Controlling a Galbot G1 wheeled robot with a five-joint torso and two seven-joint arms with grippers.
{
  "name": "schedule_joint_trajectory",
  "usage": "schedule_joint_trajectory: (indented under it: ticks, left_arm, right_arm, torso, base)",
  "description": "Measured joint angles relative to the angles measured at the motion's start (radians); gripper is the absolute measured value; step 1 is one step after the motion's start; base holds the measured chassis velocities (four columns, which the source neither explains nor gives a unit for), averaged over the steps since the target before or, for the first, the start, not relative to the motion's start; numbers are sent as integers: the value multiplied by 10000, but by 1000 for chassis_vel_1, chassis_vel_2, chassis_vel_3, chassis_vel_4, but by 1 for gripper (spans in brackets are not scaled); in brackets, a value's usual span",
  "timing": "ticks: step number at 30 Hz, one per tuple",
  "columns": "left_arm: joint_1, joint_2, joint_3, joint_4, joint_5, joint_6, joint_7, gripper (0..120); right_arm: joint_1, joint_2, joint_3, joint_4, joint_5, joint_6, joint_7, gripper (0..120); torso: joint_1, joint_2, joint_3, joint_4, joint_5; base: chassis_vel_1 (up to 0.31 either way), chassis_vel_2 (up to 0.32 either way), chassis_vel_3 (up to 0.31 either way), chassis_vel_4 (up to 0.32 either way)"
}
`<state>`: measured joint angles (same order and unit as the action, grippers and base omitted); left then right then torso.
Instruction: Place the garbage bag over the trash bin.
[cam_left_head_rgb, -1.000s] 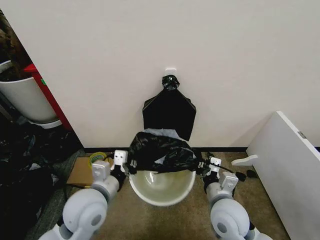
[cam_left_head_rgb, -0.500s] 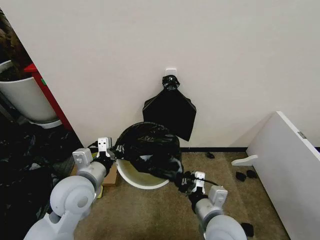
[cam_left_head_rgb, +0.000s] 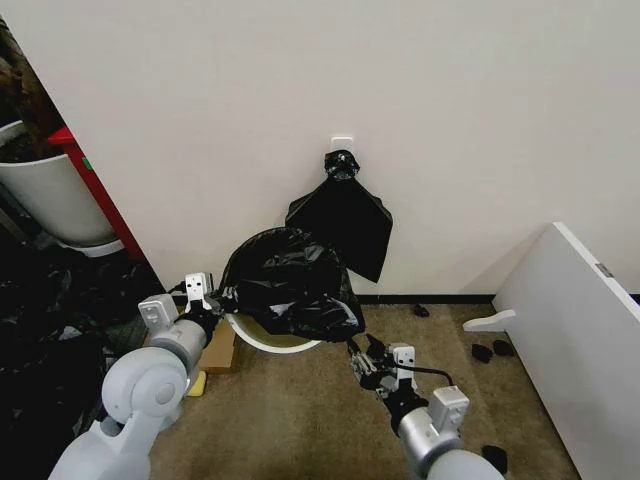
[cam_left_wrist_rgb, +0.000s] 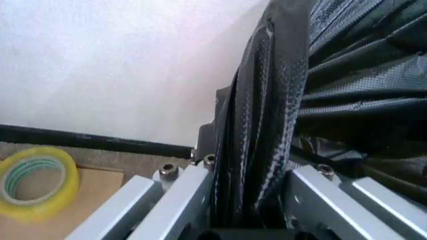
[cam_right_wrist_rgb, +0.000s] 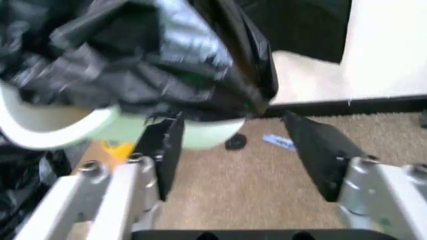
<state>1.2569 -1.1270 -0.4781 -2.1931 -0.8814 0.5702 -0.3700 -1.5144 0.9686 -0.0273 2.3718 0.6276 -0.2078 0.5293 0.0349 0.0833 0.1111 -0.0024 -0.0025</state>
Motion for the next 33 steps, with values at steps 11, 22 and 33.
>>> schedule_joint_trajectory:
  ticks: [11, 22, 33]
  left_arm:
    - [69, -60, 187, 137, 268, -54, 12, 1]
    - [226, -182, 652, -120, 580, -41, 26, 1]
    - [297, -214, 757, -179, 671, -26, 27, 1]
  right_arm:
    - [-182, -319, -63, 1343, 858, -83, -192, 97]
    - [710, -747, 415, 540, -192, -501, -1680, 89]
    - [938, -923, 493, 408, -131, -868, -2162, 52]
  torso:
    - [0, 0, 0, 1, 0]
    - [0, 0, 1, 1, 1]
    - [0, 0, 1, 1, 0]
  base:
    - [0, 0, 0, 0]
    - [0, 0, 0, 0]
    - [0, 0, 0, 0]
